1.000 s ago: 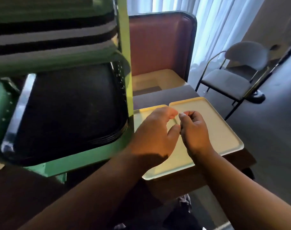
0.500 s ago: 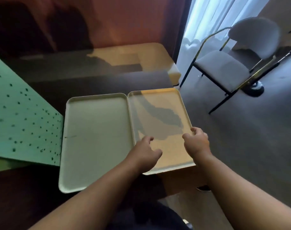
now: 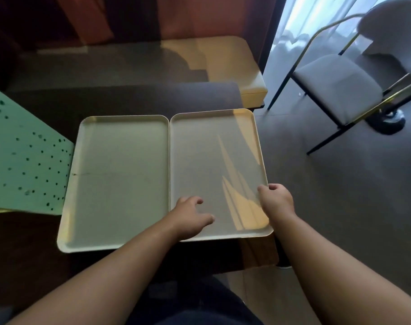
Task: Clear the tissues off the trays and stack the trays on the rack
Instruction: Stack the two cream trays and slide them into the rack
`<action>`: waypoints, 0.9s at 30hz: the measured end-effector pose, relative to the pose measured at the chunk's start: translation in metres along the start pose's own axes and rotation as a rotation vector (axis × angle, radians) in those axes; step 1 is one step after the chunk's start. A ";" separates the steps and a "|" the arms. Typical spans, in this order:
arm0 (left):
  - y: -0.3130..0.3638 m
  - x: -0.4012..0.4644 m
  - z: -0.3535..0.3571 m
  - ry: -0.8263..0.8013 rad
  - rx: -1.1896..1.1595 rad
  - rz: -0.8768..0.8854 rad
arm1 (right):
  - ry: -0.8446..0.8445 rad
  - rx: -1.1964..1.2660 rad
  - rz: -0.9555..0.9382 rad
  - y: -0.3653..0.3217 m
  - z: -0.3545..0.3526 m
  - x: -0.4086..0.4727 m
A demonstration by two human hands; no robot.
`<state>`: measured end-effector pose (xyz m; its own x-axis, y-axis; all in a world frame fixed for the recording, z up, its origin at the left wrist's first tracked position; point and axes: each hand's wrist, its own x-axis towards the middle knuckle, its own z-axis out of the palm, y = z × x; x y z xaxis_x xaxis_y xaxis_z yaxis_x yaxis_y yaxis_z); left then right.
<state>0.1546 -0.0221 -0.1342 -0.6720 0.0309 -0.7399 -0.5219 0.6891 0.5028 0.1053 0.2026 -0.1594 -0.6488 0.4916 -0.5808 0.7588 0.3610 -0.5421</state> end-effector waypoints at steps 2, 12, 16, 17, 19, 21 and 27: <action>0.002 -0.003 -0.001 0.089 -0.017 -0.016 | -0.007 0.028 -0.050 -0.009 -0.005 -0.004; -0.018 -0.027 -0.059 0.604 -0.254 -0.061 | -0.081 0.152 -0.316 -0.050 -0.013 -0.029; -0.053 -0.041 -0.088 0.683 -0.304 -0.137 | -0.182 0.210 -0.235 -0.056 0.043 -0.054; -0.063 -0.045 -0.095 0.690 -0.305 -0.158 | -0.204 0.199 -0.211 -0.056 0.057 -0.060; -0.085 -0.048 -0.106 0.709 -0.303 -0.195 | -0.246 0.185 -0.162 -0.056 0.086 -0.072; -0.106 -0.050 -0.115 0.737 -0.293 -0.220 | -0.273 0.159 -0.133 -0.056 0.112 -0.085; -0.174 -0.034 -0.129 0.733 -0.308 -0.282 | -0.248 0.082 -0.132 -0.060 0.160 -0.116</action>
<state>0.2004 -0.2361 -0.1390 -0.6103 -0.6641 -0.4320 -0.7700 0.3689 0.5206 0.1262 -0.0034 -0.1566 -0.7433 0.2325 -0.6273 0.6665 0.3390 -0.6640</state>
